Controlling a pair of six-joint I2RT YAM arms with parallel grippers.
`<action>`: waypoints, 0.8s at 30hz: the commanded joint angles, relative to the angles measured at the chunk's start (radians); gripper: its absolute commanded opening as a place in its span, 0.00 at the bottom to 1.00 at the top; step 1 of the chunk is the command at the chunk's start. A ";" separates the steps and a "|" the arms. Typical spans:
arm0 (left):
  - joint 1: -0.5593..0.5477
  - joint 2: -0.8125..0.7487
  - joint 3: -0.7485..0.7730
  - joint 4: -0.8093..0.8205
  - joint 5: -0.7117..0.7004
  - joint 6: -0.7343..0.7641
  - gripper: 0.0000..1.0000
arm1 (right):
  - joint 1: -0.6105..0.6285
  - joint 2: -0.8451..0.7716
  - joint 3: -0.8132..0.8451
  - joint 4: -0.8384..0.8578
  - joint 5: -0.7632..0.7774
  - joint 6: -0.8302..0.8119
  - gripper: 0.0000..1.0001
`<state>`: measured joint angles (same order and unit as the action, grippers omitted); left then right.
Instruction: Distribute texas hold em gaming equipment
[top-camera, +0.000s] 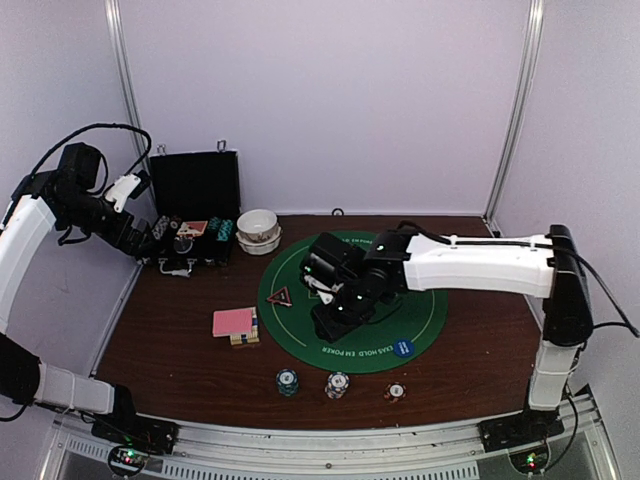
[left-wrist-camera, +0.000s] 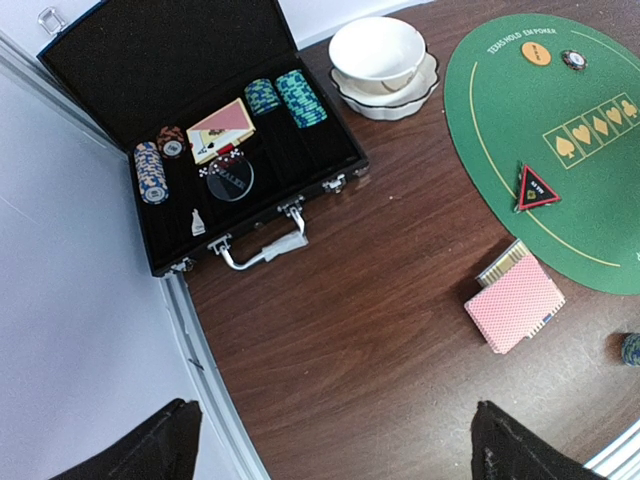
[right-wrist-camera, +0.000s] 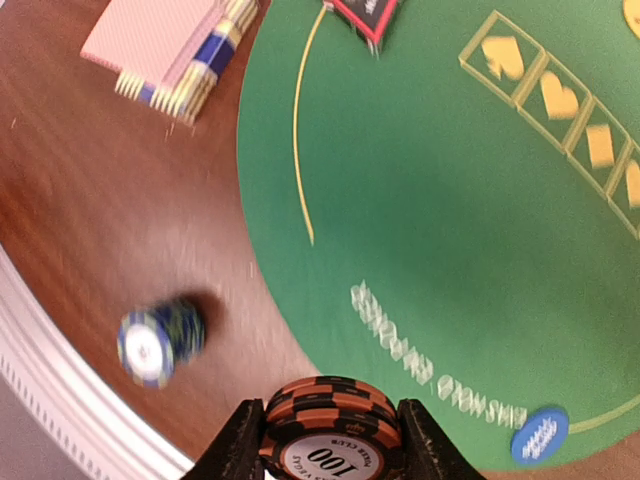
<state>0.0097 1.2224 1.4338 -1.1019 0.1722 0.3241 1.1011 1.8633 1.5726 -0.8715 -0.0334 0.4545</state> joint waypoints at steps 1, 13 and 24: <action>0.007 -0.015 0.020 0.001 0.000 0.001 0.98 | -0.031 0.193 0.209 0.019 0.050 -0.058 0.21; 0.007 -0.026 0.017 -0.004 0.013 0.004 0.98 | -0.071 0.564 0.593 0.008 0.048 -0.074 0.25; 0.007 -0.029 0.016 -0.005 0.031 0.009 0.97 | -0.092 0.643 0.646 0.029 0.036 -0.058 0.29</action>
<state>0.0097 1.2118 1.4338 -1.1038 0.1795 0.3241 1.0183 2.4748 2.1777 -0.8509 -0.0032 0.3912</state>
